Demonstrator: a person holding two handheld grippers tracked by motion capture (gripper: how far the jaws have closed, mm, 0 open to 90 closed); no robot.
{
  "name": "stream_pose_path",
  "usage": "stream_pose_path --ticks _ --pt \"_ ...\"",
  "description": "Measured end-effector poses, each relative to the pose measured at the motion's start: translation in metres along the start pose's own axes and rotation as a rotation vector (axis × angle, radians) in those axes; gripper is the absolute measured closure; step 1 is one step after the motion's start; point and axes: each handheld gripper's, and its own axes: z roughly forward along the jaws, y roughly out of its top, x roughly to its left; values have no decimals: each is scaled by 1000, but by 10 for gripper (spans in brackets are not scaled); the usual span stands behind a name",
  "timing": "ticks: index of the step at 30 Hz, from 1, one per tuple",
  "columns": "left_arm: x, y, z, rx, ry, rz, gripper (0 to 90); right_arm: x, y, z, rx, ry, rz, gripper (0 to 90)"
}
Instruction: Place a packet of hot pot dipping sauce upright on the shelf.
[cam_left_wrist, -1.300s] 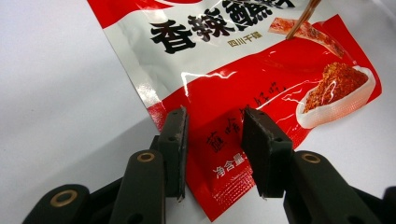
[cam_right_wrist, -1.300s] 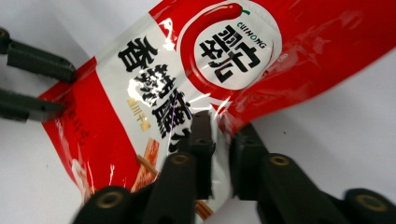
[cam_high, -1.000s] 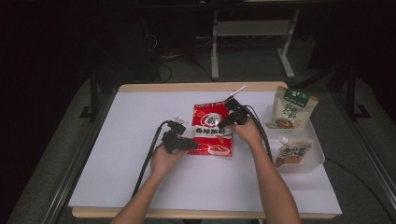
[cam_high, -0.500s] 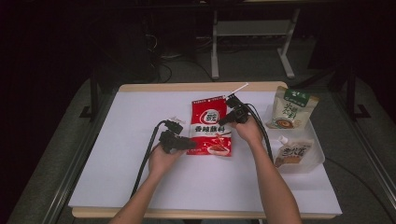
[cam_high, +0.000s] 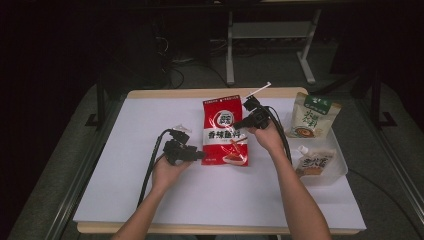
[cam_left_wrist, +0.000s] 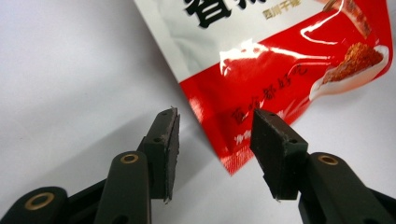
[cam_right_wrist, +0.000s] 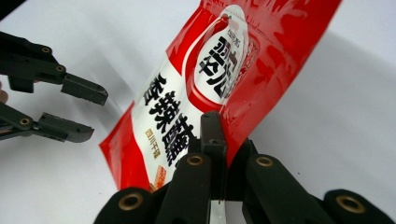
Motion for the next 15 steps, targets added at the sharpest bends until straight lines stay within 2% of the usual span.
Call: stream_pose_path --ticks 7,8,11,12,15 --pt "-3 -5 -6 -13 5 22 500 10 0 -18 -40 4 -34 899" --pt "-2 -5 -7 -18 5 33 498 12 1 -21 -45 5 -43 899" --pt "-2 -8 -11 -27 10 32 489 21 5 -29 -45 1 -74 899" --pt "-1 -9 -14 -17 13 52 488 24 6 -32 -48 -1 -84 899" --pt "-1 -13 -19 -40 14 38 479 33 10 -41 -52 -6 -112 899"
